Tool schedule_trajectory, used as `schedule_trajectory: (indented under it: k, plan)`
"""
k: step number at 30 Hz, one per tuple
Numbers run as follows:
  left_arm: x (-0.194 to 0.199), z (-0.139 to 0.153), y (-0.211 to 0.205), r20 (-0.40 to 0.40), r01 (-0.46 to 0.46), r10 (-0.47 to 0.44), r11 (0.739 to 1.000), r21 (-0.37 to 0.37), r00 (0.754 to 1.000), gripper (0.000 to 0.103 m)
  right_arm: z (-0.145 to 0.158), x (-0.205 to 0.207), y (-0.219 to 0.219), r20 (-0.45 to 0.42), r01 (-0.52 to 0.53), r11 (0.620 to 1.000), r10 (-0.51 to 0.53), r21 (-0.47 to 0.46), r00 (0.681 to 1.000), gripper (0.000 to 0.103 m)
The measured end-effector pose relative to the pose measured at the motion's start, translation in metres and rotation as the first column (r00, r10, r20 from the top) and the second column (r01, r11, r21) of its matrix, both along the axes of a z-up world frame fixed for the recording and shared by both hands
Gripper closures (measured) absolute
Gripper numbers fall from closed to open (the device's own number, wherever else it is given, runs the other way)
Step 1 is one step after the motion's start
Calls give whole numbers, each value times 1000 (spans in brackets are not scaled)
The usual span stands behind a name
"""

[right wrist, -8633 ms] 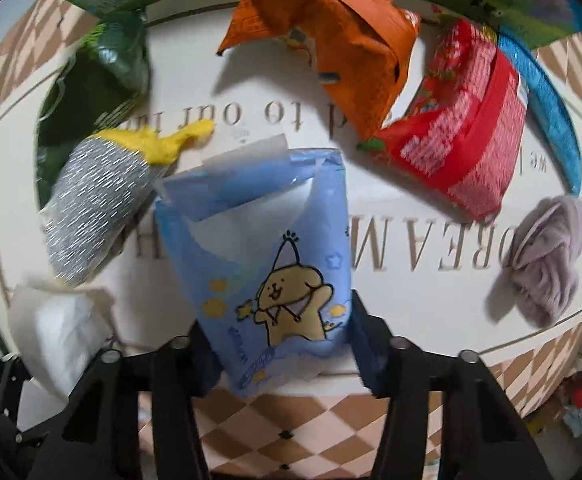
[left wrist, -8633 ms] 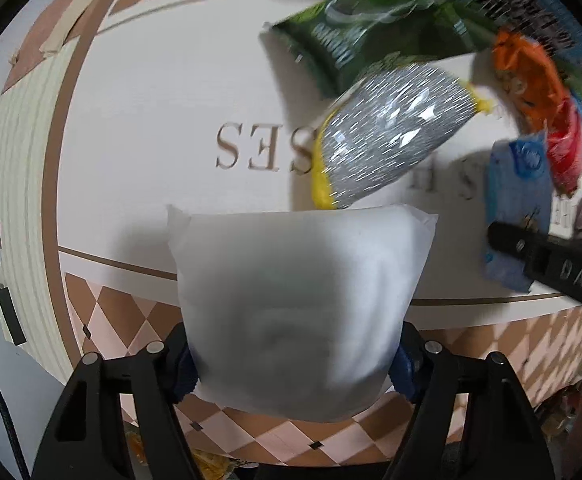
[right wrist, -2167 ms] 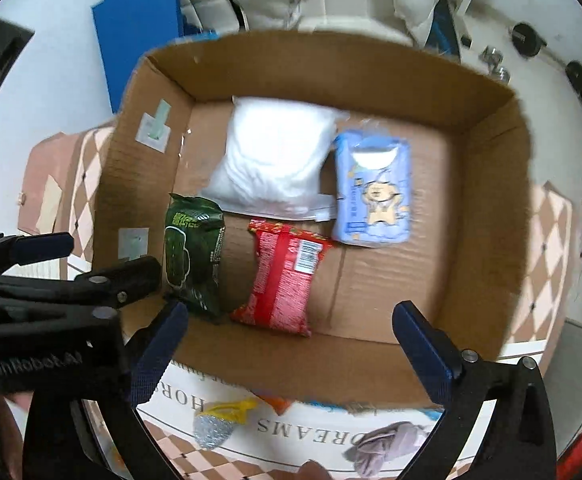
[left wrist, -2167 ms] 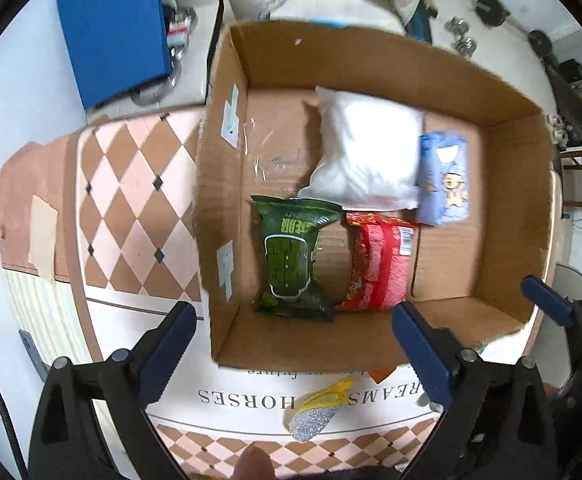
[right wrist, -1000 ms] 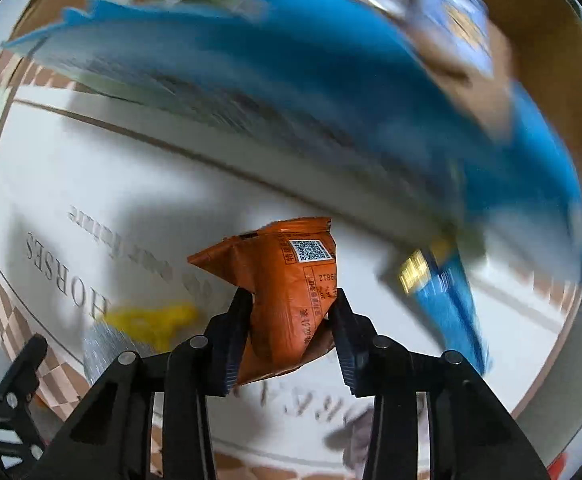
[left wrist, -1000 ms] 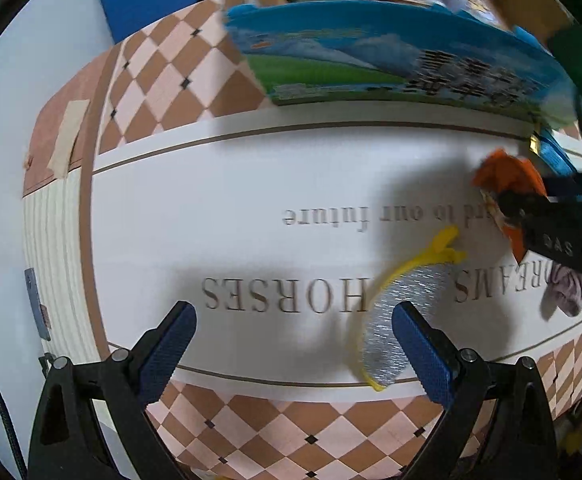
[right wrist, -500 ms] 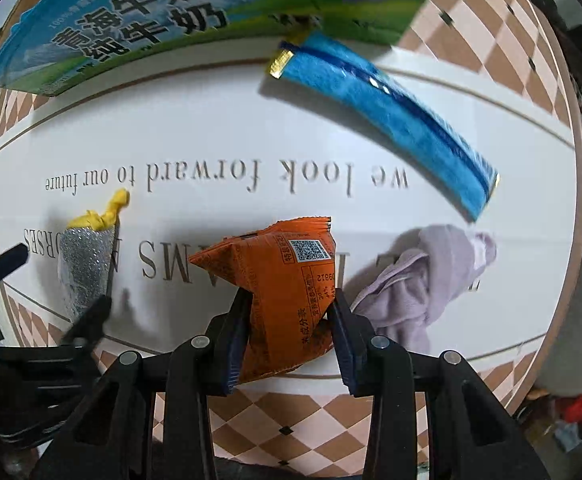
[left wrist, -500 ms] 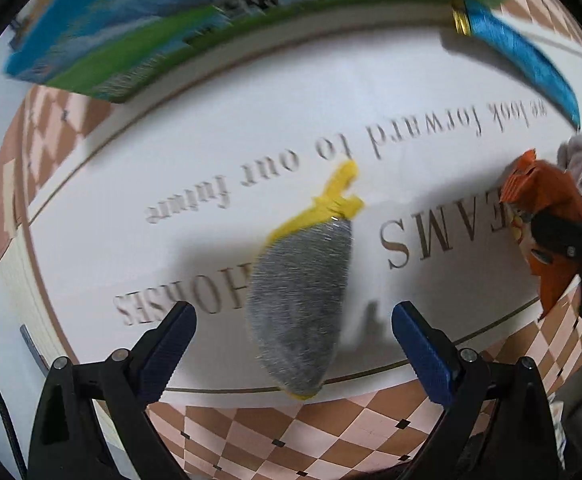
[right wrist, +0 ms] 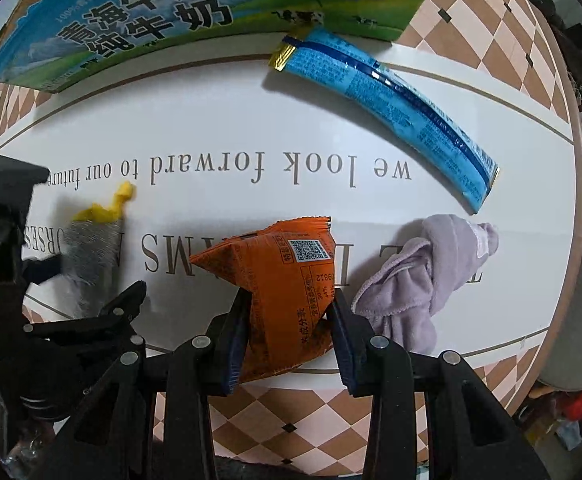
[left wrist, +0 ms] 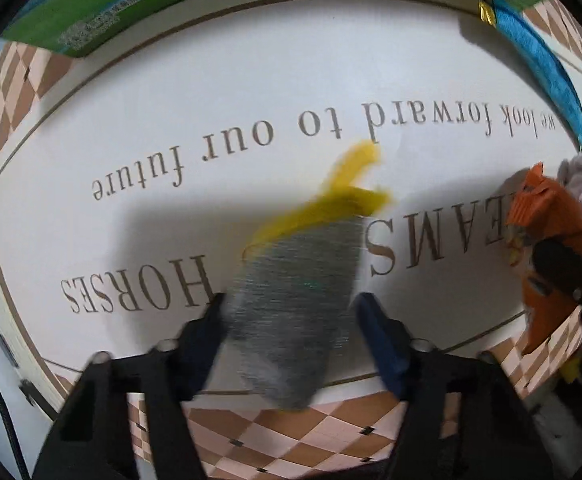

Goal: Organize soft objects
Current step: 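Grasp the silver scrub sponge with the left tool while the right tool grasps the orange bag, then drop the sponge and orange bag into the box, open both tools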

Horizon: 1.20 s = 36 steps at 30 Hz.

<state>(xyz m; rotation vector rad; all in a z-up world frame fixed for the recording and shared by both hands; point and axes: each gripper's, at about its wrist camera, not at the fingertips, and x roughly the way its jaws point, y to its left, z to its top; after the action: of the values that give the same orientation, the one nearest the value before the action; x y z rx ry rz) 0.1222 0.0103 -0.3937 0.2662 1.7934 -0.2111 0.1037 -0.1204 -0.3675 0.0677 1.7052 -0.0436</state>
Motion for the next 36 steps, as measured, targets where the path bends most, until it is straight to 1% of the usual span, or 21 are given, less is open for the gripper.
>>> schedule_trajectory:
  k: [3, 4, 5, 6, 9, 10, 12, 13, 16, 18, 19, 20, 21, 22, 23, 25, 27, 30, 32, 35, 36]
  plan:
    - [5, 7, -2, 10, -32, 32, 999, -7, 999, 57, 5, 4, -8, 2, -4, 1000, 4, 3, 1000, 64]
    - [5, 11, 0, 8, -58, 58, 998, -26, 998, 57, 2, 7, -6, 3, -5, 1000, 5, 5, 1000, 64]
    - [5, 15, 1, 9, -70, 71, 997, -39, 997, 58, 6, 7, -6, 7, -5, 1000, 5, 10, 1000, 64]
    - [11, 25, 7, 17, -81, 82, 995, -54, 996, 58, 13, 10, -7, 12, -8, 1000, 8, 14, 1000, 64]
    - [18, 64, 7, 71, -96, 103, 990, -106, 992, 58, 31, 16, -12, 43, -11, 999, 9, 33, 999, 65]
    - [23, 85, 8, 100, -100, 114, 986, -135, 988, 58, 42, 18, -12, 61, -7, 999, 4, 48, 998, 65]
    - [31, 117, 11, 147, -106, 131, 980, -169, 980, 58, 71, 26, -12, 92, -6, 998, 0, 70, 996, 65]
    - [38, 138, 13, 179, -108, 142, 976, -190, 974, 58, 84, 26, -12, 111, -6, 997, -3, 82, 994, 65]
    - [69, 187, 21, 247, -106, 167, 965, -241, 955, 58, 135, 39, -15, 196, -5, 992, -20, 129, 980, 66]
    - [98, 210, 25, 274, -107, 179, 960, -259, 945, 58, 166, 54, -16, 244, -3, 988, -35, 153, 969, 66]
    - [117, 221, 27, 296, -109, 183, 962, -251, 938, 58, 178, 62, -15, 264, -4, 987, -40, 163, 964, 66]
    - [133, 225, 24, 308, -107, 182, 964, -244, 934, 58, 194, 74, -15, 293, -6, 985, -45, 170, 955, 66]
    - [148, 230, 25, 322, -109, 184, 965, -237, 929, 57, 203, 86, -15, 307, -5, 986, -48, 169, 951, 66]
    - [166, 232, 25, 327, -116, 188, 967, -227, 926, 57, 207, 95, -11, 319, -2, 986, -51, 165, 946, 66]
    - [181, 225, 23, 325, -125, 194, 967, -222, 926, 57, 212, 111, -11, 332, 8, 987, -61, 159, 941, 66]
    - [219, 215, 22, 285, -143, 200, 967, -210, 937, 57, 209, 142, -9, 333, 18, 990, -66, 143, 941, 66]
    - [246, 197, 20, 247, -152, 194, 972, -180, 950, 57, 199, 168, -7, 312, 44, 990, -83, 131, 947, 66]
    - [273, 175, 17, 201, -160, 182, 980, -120, 962, 57, 171, 199, -6, 251, 87, 988, -117, 127, 961, 66]
    - [289, 159, 14, 182, -166, 178, 983, -79, 967, 57, 142, 221, -6, 202, 116, 986, -139, 124, 970, 66]
    - [307, 134, 13, 143, -182, 186, 983, -39, 972, 57, 107, 238, -7, 152, 136, 986, -149, 93, 977, 66]
    - [314, 126, 13, 129, -185, 187, 982, -24, 974, 57, 101, 241, -7, 140, 141, 987, -151, 83, 979, 66]
